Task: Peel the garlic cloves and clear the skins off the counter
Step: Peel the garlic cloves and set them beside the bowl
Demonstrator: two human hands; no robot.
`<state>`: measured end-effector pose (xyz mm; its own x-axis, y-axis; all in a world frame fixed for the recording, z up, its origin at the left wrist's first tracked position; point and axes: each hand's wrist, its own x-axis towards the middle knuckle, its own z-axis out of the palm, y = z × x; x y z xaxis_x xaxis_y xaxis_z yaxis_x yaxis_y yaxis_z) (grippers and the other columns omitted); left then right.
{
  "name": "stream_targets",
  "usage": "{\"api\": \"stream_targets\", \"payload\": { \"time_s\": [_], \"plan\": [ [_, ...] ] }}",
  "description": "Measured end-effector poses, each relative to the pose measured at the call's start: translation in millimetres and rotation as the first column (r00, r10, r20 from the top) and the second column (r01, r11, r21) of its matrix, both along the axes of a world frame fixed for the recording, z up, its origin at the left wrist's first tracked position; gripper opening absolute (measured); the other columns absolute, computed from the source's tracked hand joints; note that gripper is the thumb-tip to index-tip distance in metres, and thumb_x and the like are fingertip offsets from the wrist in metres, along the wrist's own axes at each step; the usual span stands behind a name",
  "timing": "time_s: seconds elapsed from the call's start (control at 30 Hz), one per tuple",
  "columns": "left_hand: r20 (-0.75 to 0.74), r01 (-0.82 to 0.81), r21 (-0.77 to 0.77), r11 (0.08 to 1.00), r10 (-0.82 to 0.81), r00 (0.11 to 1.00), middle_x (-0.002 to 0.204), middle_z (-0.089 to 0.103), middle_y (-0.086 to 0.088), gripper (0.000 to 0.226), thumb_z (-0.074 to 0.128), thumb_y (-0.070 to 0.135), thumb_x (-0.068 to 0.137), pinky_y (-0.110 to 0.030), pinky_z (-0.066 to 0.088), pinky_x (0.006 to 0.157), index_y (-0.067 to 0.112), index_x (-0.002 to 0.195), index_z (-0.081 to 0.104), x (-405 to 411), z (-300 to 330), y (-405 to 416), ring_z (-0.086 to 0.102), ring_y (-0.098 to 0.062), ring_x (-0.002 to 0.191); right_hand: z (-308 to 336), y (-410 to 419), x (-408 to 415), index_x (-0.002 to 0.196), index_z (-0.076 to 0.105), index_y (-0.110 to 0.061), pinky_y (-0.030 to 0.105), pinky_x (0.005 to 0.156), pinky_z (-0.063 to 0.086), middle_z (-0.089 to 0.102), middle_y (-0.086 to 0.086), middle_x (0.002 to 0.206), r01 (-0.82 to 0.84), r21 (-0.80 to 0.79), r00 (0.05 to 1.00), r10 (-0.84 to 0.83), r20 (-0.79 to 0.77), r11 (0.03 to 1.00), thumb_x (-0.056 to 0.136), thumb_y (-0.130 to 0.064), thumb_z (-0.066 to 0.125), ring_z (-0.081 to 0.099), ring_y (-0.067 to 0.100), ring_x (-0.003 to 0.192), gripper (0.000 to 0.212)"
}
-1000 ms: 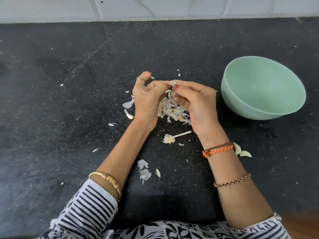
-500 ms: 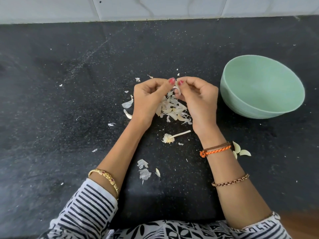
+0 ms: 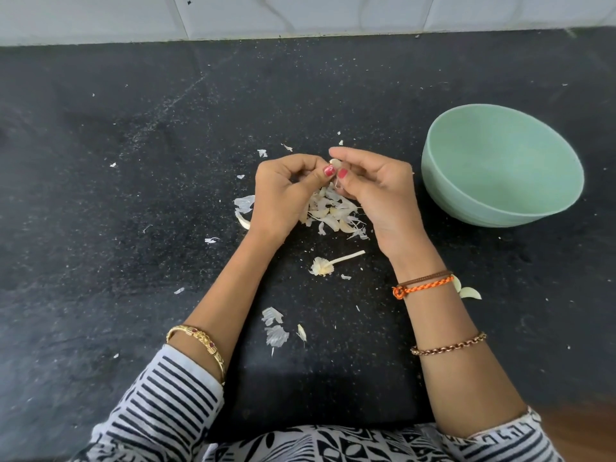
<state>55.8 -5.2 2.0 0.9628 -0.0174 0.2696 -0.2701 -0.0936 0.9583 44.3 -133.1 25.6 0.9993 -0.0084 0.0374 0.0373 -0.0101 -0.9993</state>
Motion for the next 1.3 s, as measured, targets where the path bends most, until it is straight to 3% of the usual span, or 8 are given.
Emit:
{"api": "stream_targets", "payload": {
  "time_s": [0.2,0.3,0.43,0.6,0.7,0.93,1.07,1.3],
  "plan": [
    [-0.002,-0.062,-0.007,0.998,0.062,0.998,0.059,0.06,0.015,0.02,0.058,0.013,0.087,-0.015,0.042,0.06,0.022,0.07,0.063,1,-1,0,0.05,0.001,0.058,-1,1,3,0.089,0.064,-0.015,0.017,0.068,0.05,0.059,-0.003,0.075,0.127,0.208,0.984,-0.097,-0.149,0.97,0.091,0.003,0.049,0.056,0.004,0.069,0.023],
    [0.002,-0.131,-0.028,0.991,0.131,0.991,0.071,0.064,0.009,0.019,0.056,0.005,0.089,-0.014,0.044,0.066,0.017,0.079,0.065,2,-3,2,0.056,0.002,0.065,-3,4,3,0.091,0.063,-0.015,0.018,0.07,0.053,0.063,-0.001,0.081,0.158,0.13,0.984,-0.146,-0.098,0.979,0.093,0.0,0.048,0.059,0.005,0.072,0.021],
    [0.0,-0.15,0.031,0.988,0.15,0.989,0.086,0.068,0.005,0.029,0.051,-0.008,0.087,-0.017,0.048,0.082,0.013,0.1,0.066,2,-2,0,0.064,0.001,0.084,-9,7,2,0.096,0.066,-0.012,0.02,0.067,0.054,0.064,-0.003,0.076,0.182,-0.149,0.982,-0.172,0.074,0.972,0.088,-0.002,0.058,0.061,0.004,0.068,0.015],
    [-0.005,-0.133,0.066,0.989,0.134,0.991,0.083,0.072,-0.002,0.013,0.062,0.011,0.083,-0.03,0.051,0.073,0.009,0.09,0.073,2,-3,-1,0.064,-0.026,0.078,-14,7,4,0.09,0.07,-0.007,0.022,0.065,0.054,0.067,0.0,0.075,0.204,-0.244,0.97,-0.161,0.183,0.948,0.084,-0.001,0.062,0.064,0.008,0.066,0.011],
    [0.016,-0.128,0.092,0.988,0.127,0.992,0.083,0.072,-0.002,0.013,0.062,0.009,0.083,-0.032,0.051,0.072,0.009,0.09,0.073,3,-4,0,0.064,-0.029,0.078,-16,7,6,0.092,0.071,-0.006,0.02,0.067,0.054,0.068,-0.002,0.078,0.236,-0.277,0.954,-0.169,0.247,0.931,0.084,0.0,0.062,0.065,0.007,0.068,0.014],
    [0.163,-0.199,0.314,0.928,0.154,0.974,0.083,0.067,0.01,0.017,0.056,0.016,0.084,-0.016,0.04,0.064,0.015,0.09,0.072,4,-8,0,0.06,-0.015,0.076,-18,7,6,0.09,0.071,-0.004,0.015,0.063,0.051,0.066,-0.004,0.074,0.25,-0.295,0.941,-0.159,0.299,0.922,0.084,-0.001,0.062,0.064,0.005,0.066,0.012],
    [0.101,-0.192,0.284,0.939,0.17,0.98,0.082,0.066,0.012,0.018,0.055,0.018,0.084,-0.024,0.047,0.071,0.014,0.09,0.072,1,-6,-4,0.059,-0.01,0.074,-18,7,6,0.09,0.07,-0.005,0.017,0.067,0.053,0.065,-0.008,0.077,0.251,-0.303,0.934,-0.147,0.327,0.92,0.082,0.0,0.064,0.064,0.005,0.07,0.011],
    [0.01,-0.085,0.131,0.988,0.085,0.996,0.075,0.065,0.012,0.019,0.055,0.007,0.085,-0.015,0.046,0.068,0.021,0.083,0.067,-1,0,-3,0.059,-0.002,0.07,-18,7,6,0.088,0.069,-0.004,0.025,0.067,0.056,0.064,-0.008,0.075,0.258,-0.296,0.929,-0.153,0.336,0.92,0.082,0.003,0.062,0.065,0.009,0.07,0.012]
  ]
}}
